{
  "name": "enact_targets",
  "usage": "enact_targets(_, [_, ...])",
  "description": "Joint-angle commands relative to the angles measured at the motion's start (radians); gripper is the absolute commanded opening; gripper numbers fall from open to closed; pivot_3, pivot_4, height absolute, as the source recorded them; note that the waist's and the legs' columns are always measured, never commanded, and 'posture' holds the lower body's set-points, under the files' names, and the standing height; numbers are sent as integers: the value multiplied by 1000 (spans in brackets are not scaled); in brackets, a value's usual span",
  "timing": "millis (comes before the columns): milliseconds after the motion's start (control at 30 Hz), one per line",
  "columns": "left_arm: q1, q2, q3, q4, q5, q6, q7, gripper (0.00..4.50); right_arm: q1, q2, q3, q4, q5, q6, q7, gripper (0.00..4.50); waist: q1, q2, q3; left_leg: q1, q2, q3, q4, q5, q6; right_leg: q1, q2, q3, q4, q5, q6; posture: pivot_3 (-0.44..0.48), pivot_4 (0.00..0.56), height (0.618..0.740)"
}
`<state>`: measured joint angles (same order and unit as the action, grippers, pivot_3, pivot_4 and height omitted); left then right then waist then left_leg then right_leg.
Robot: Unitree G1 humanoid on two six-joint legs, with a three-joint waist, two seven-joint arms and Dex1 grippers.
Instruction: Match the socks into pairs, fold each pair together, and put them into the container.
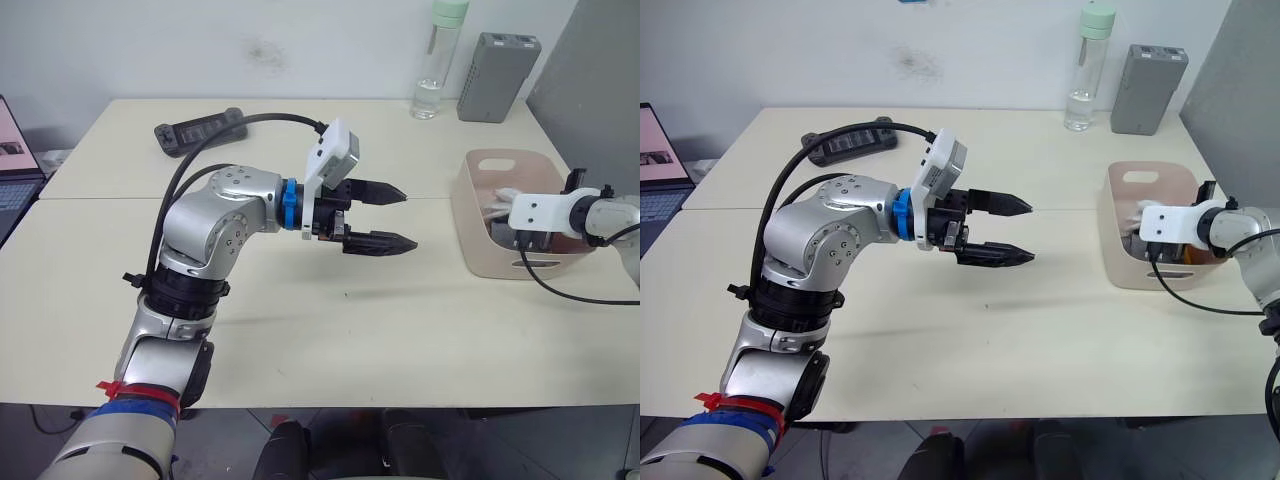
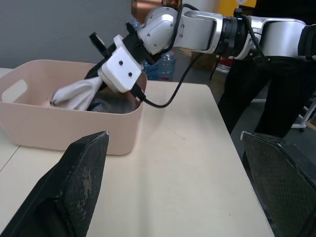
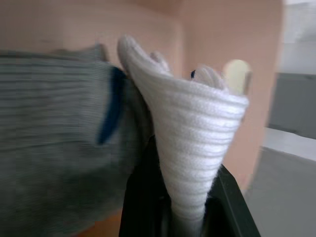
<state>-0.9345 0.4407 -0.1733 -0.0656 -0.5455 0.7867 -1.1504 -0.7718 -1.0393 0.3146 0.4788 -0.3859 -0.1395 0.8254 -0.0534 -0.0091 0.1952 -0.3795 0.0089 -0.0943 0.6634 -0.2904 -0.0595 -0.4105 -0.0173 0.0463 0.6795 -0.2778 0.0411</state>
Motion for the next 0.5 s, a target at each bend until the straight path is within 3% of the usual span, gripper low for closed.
enact_targets(33, [-2,11,-11,-12,10,-36,-14,4500,-55,-14,-44,-37,49,56,134,1518,-1,0,0,0,0,0,0,0,0,0,0,0,0,0,0,0,150,740])
enact_targets(300, [2,15,-19,6,26,-59,-26,4500,-36,-44,-97,-164,141,232,347,4376,3,0,0,0,0,-1,1,0,0,0,0,-1,0,0,0,0,150,740])
enact_targets(500, [11,21,-12,11,30,-67,-27,4500,26,-100,-184,-311,200,344,398,4443,6,0,0,0,0,-1,1,0,0,0,0,-1,1,0,0,0,150,740])
